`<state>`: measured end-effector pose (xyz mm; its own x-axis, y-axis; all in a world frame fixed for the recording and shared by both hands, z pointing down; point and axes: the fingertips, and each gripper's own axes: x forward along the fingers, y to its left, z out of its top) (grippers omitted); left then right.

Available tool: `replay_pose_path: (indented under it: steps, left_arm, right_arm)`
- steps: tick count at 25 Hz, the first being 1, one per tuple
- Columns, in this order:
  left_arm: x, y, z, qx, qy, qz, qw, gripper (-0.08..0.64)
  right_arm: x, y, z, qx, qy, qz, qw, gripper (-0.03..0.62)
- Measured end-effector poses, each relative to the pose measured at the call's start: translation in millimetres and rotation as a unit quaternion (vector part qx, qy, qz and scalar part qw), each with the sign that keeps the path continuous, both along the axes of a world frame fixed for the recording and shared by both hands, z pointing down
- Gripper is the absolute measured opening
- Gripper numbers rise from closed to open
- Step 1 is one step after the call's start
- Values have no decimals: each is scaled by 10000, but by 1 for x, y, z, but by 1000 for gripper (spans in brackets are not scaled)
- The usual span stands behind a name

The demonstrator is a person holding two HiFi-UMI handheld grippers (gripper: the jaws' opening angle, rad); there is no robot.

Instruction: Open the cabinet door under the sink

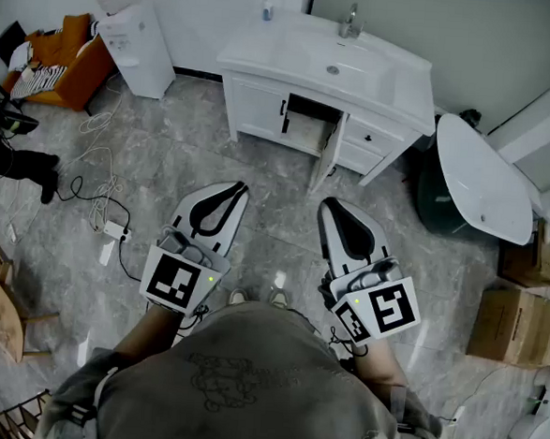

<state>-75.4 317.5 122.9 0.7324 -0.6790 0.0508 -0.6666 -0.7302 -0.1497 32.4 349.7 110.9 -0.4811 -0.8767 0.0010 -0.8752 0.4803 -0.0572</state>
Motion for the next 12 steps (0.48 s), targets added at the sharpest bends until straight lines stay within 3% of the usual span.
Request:
replay_pose_path:
  steps: [12]
  left_arm:
    - [17,9,3,119,-294,-6,9995,29]
  right_arm:
    - [6,1,7,-143,18,-126,9998,35]
